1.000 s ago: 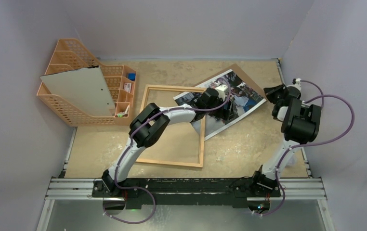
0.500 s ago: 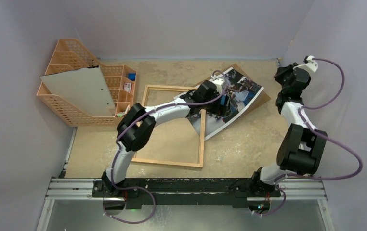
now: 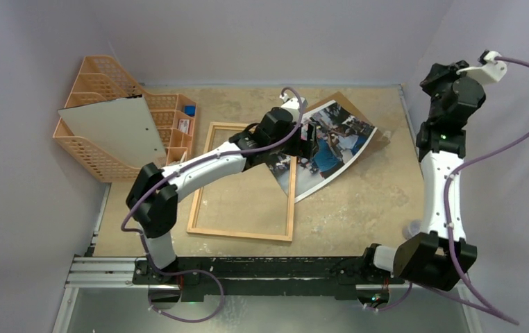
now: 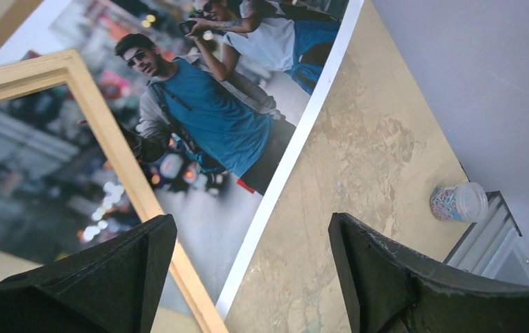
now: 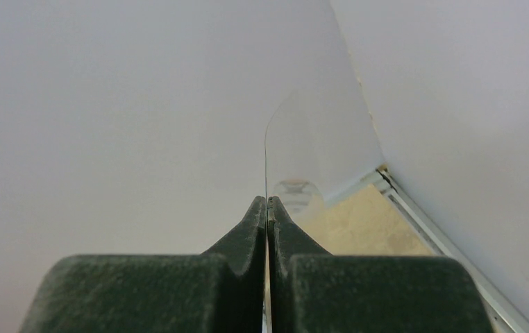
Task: Put the photo into the frame
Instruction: Pick up the photo frame item at the center of the board, then place the photo frame item in the photo frame.
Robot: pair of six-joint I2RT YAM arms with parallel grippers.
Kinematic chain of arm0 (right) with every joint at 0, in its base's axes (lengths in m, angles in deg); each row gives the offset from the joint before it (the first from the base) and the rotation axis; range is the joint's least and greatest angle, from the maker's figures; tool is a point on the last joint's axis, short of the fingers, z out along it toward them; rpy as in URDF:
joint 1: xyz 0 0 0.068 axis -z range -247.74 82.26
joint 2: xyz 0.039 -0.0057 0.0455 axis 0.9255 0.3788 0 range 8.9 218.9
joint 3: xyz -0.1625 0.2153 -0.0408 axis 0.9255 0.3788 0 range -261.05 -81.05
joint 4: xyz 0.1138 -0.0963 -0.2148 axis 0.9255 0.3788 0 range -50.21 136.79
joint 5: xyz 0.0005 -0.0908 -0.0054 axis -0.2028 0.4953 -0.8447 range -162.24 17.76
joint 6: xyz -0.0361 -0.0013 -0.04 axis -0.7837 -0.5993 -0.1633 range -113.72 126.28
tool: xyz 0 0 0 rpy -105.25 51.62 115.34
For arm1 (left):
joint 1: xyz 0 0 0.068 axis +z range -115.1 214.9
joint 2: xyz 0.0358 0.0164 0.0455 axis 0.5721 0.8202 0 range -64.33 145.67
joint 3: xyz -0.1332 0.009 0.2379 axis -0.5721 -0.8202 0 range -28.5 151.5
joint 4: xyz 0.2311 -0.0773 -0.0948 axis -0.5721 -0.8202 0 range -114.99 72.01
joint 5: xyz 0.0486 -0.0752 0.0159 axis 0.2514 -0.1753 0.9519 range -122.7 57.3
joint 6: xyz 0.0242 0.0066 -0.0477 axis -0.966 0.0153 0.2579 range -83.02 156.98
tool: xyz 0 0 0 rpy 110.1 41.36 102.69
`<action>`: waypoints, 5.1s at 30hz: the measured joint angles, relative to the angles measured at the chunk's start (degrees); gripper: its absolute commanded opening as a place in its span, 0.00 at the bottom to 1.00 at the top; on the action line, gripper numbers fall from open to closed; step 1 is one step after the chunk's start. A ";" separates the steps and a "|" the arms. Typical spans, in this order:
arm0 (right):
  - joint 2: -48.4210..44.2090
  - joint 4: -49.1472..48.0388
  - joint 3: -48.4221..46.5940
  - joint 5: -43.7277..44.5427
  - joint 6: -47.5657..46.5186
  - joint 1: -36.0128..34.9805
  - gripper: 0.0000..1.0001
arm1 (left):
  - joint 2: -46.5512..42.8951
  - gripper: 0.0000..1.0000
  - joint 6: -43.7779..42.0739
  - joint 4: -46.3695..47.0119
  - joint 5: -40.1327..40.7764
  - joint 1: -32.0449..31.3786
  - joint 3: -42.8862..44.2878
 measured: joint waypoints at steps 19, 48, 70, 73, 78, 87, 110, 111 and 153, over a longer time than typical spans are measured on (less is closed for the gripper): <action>-7.21 31.34 -23.67 -20.20 0.83 -2.14 0.00 | -24.44 0.86 4.44 -1.33 5.18 0.66 -10.75; -7.23 33.24 -30.95 -52.89 7.58 -6.58 0.00 | -40.63 0.90 -3.30 -3.78 -11.67 7.91 -11.08; 6.64 13.92 -44.00 -59.47 20.33 -6.73 0.00 | -28.83 0.89 -4.46 17.51 -41.48 28.63 -9.75; 7.52 12.76 -44.68 -60.24 21.62 -6.75 0.00 | -25.86 0.90 -2.60 23.15 -43.91 28.92 -9.09; 7.67 9.70 -44.85 -61.05 24.28 -6.75 0.00 | -21.86 0.93 0.83 32.11 -44.63 29.55 -10.25; 7.13 2.38 -45.11 -63.45 30.86 -6.75 0.00 | -15.43 0.92 9.38 55.76 -45.53 29.92 -12.17; 5.33 -4.72 -45.22 -65.18 38.66 -7.19 0.00 | -2.60 0.59 49.72 93.74 -55.34 25.62 -10.54; 5.33 -4.72 -45.22 -65.18 38.77 -7.19 0.00 | -2.60 0.58 50.03 93.72 -55.32 25.35 -10.58; 2.67 -4.55 -38.23 -60.76 39.26 -6.84 0.00 | -17.40 0.05 34.60 89.55 -51.93 21.68 -20.46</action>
